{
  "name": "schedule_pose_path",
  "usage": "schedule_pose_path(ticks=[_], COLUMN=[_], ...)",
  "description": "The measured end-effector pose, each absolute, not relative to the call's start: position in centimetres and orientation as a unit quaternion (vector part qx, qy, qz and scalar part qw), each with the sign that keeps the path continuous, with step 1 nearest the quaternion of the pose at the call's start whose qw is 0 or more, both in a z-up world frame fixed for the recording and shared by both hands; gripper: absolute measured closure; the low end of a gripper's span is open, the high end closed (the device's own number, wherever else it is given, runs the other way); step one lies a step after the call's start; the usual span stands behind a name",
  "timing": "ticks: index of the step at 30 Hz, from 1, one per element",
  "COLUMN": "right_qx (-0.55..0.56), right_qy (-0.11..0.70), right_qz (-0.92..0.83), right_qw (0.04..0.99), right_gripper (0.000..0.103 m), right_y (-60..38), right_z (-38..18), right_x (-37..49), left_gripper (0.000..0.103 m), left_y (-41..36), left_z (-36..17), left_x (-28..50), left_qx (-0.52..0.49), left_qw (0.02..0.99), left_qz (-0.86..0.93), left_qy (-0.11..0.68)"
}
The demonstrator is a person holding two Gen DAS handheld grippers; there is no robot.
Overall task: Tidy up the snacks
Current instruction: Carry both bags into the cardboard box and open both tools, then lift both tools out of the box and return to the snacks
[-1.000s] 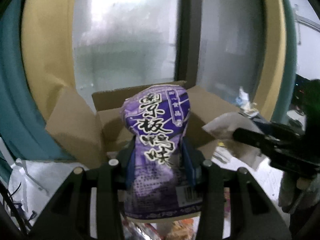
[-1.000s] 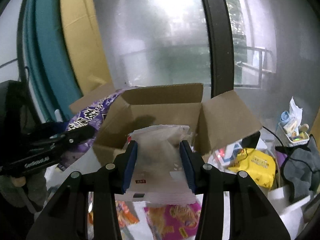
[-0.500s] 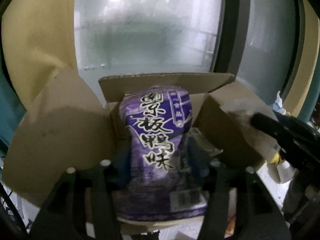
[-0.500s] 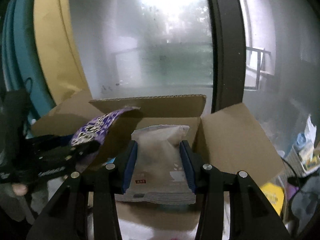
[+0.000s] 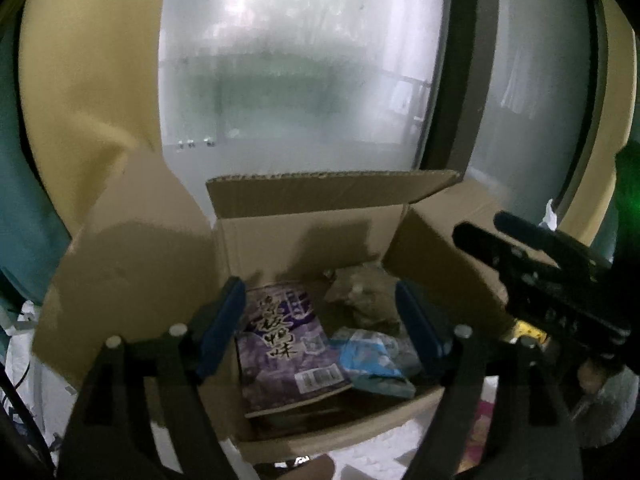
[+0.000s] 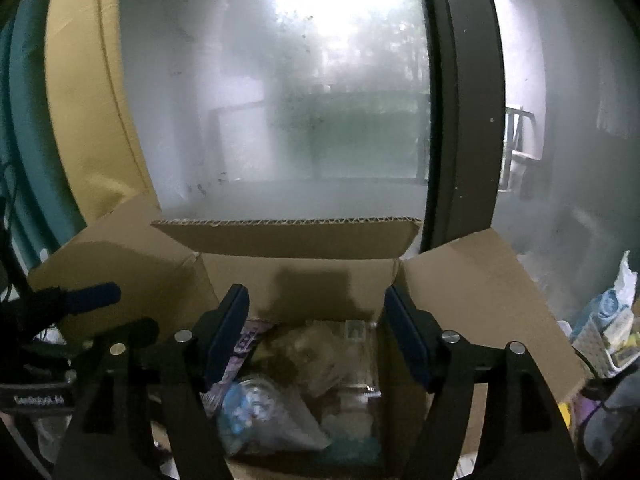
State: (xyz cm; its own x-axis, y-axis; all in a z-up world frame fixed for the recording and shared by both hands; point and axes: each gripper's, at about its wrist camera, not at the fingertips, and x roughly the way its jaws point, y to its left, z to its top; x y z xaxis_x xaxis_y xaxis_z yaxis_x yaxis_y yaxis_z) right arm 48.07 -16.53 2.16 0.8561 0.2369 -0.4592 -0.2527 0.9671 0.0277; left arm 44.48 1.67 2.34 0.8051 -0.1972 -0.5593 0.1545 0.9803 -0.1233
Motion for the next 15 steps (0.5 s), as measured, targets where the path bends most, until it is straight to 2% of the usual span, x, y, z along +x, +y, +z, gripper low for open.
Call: schedule_pose_path(ticks=[15], right_qx=[-0.015], right_qy=[0.217], right_qz=[0.134], right_qw=[0.967], right_gripper=[0.029], right_y=[-18.8], right_z=[4.8], right_x=[38.5], left_gripper=[0.025], left_y=[-1.3], left_z=[6.5], left_x=[35.9], left_qx=[-0.002], left_qw=[0.963], left_qz=[-0.118], left_qy=[0.244])
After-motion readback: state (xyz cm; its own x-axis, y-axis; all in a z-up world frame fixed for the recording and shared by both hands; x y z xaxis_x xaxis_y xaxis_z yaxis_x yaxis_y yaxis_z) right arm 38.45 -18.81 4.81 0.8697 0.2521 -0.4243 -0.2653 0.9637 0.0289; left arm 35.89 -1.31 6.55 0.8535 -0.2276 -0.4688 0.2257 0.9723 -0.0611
